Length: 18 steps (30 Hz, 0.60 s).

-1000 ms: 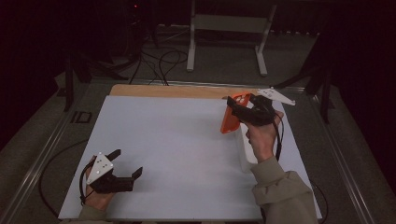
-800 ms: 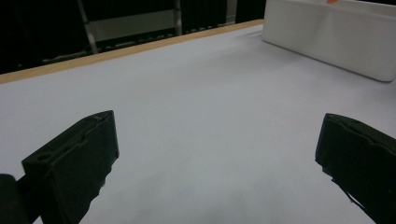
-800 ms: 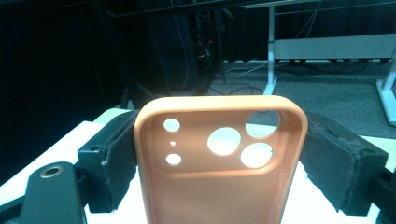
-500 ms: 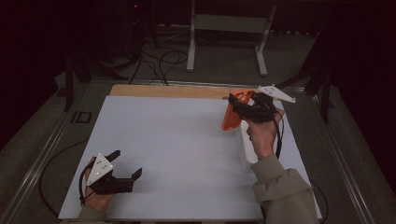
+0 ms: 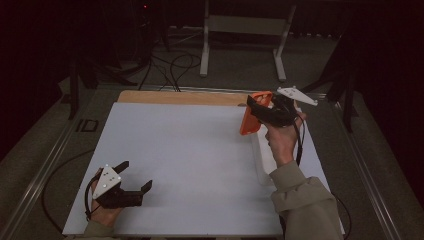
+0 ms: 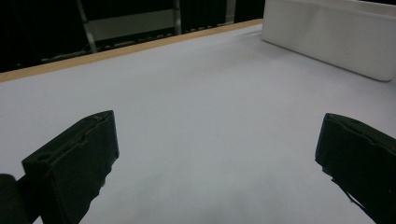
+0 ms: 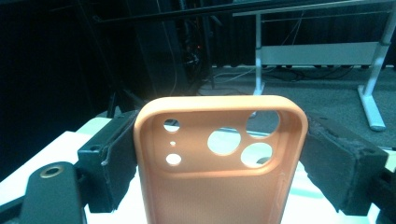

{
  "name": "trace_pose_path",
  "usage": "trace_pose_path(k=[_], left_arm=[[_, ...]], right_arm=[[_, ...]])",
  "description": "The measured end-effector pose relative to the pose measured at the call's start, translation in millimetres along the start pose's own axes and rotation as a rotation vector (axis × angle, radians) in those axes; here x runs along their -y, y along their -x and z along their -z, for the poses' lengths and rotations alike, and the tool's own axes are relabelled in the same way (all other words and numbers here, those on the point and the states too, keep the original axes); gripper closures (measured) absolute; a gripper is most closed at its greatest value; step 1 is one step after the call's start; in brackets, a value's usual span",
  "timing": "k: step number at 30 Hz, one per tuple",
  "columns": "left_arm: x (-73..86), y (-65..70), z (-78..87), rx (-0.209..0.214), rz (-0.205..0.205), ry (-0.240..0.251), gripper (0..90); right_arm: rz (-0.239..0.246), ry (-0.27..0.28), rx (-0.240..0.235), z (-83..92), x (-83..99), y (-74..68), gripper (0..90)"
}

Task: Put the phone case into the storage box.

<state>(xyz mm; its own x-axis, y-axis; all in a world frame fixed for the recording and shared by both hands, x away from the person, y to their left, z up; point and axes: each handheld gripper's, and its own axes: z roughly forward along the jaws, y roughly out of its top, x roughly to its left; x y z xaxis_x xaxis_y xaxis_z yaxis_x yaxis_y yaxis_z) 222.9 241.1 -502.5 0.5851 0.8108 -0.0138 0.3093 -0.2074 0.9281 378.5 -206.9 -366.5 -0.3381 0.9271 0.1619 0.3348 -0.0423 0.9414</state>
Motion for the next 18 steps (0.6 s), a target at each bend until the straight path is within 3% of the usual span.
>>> trace_pose_path(k=[18], left_arm=[[2.3,-0.3,1.5,-0.011,0.01,0.001,0.3]], right_arm=[[-0.001,0.02,0.042,-1.9,-7.5,10.7,16.5]])
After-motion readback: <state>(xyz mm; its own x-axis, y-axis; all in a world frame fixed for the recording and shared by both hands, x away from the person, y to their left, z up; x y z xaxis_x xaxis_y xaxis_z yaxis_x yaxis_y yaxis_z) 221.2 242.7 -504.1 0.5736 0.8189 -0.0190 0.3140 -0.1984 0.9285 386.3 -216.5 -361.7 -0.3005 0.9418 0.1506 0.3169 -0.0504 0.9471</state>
